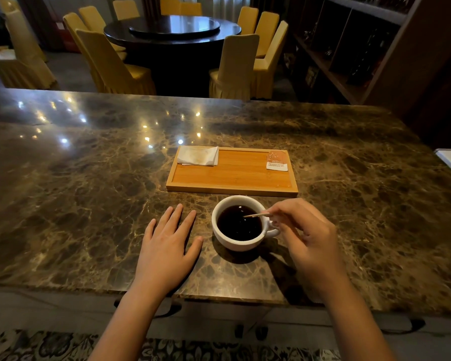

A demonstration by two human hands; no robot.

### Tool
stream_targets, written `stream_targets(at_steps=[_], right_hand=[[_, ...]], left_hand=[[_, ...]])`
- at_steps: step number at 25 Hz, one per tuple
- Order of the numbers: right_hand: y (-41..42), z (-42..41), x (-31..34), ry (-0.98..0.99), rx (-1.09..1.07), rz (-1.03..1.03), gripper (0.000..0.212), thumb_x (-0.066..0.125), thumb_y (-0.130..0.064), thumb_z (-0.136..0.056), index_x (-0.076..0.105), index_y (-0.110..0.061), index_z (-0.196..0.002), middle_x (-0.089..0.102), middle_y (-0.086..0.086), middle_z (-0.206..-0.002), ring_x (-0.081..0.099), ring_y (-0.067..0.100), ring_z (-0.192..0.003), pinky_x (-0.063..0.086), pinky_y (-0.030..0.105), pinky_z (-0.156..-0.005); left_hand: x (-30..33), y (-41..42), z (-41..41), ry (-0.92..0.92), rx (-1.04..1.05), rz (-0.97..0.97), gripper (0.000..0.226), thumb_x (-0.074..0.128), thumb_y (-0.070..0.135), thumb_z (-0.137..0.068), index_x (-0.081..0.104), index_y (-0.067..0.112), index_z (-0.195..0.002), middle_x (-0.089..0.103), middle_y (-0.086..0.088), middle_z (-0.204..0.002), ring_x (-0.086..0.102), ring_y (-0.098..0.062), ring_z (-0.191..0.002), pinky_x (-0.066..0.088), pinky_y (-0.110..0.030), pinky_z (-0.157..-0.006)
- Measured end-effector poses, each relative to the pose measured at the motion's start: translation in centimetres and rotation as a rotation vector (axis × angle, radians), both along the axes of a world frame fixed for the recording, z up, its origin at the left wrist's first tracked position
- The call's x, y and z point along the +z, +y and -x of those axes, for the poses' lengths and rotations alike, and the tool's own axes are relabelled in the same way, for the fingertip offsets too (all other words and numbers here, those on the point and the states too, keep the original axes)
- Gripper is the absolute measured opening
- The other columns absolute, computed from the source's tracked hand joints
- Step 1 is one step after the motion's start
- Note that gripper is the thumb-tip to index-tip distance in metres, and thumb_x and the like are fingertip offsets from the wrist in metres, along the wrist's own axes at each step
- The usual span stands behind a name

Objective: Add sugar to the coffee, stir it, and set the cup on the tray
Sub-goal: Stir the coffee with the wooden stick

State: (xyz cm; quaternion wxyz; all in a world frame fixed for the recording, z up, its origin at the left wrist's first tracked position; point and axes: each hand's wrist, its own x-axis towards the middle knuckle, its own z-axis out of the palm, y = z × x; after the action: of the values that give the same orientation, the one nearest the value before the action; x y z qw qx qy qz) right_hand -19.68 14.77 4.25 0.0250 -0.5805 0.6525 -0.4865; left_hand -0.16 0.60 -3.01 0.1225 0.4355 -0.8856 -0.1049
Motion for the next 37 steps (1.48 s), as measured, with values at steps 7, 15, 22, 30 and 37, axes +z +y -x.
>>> stream_targets(at_steps=[7,15,22,30,37], right_hand=[[0.7,-0.2,1.1,-0.059,0.043,-0.048,0.013,0.055,-0.010,-0.085,0.064,-0.018,-0.091,0.061,-0.014,-0.085,0.059,0.000,-0.081,0.045,0.006,-0.066],[-0.6,-0.9,-0.6,-0.439,-0.005,0.055,0.014,0.056,-0.009,-0.087,0.066,-0.017,-0.092,0.069,-0.005,-0.086,0.068,0.014,-0.080,0.059,0.027,-0.065],[0.8,0.3,1.2,0.015,-0.061,-0.015,0.015,0.057,-0.004,-0.087,0.062,-0.017,-0.092,0.060,-0.013,-0.086,0.059,0.003,-0.085,0.049,0.014,-0.069],[0.0,-0.9,0.4,-0.395,0.043,-0.028,0.019,0.056,-0.005,-0.087,0.065,-0.022,-0.090,0.069,-0.006,-0.084,0.069,0.011,-0.080,0.058,0.022,-0.066],[-0.1,0.0,0.6,-0.081,-0.082,0.027,0.017,0.059,0.000,-0.086,0.065,-0.014,-0.092,0.065,-0.002,-0.088,0.061,0.005,-0.085,0.052,0.019,-0.070]], left_hand=[[0.0,0.0,0.0,0.010,-0.001,-0.003,0.058,0.026,0.055,-0.089,0.014,0.036,-0.142,0.009,0.003,-0.156,-0.002,-0.010,-0.141,0.000,-0.040,-0.114],[-0.1,-0.1,0.0,0.003,-0.003,-0.002,0.059,0.025,0.056,-0.088,0.013,0.036,-0.142,0.009,0.003,-0.156,-0.001,-0.010,-0.142,0.001,-0.040,-0.115],[-0.1,0.0,0.0,0.009,-0.003,0.001,0.058,0.025,0.056,-0.088,0.015,0.036,-0.142,0.010,0.003,-0.156,-0.001,-0.010,-0.142,0.001,-0.040,-0.115],[-0.1,-0.1,0.0,-0.002,0.000,-0.007,0.059,0.023,0.057,-0.088,0.013,0.036,-0.142,0.008,0.004,-0.156,-0.002,-0.010,-0.142,0.001,-0.040,-0.116],[-0.2,-0.1,0.0,0.011,0.000,-0.001,0.058,0.024,0.056,-0.088,0.015,0.037,-0.142,0.010,0.003,-0.156,-0.001,-0.010,-0.142,0.002,-0.041,-0.115]])
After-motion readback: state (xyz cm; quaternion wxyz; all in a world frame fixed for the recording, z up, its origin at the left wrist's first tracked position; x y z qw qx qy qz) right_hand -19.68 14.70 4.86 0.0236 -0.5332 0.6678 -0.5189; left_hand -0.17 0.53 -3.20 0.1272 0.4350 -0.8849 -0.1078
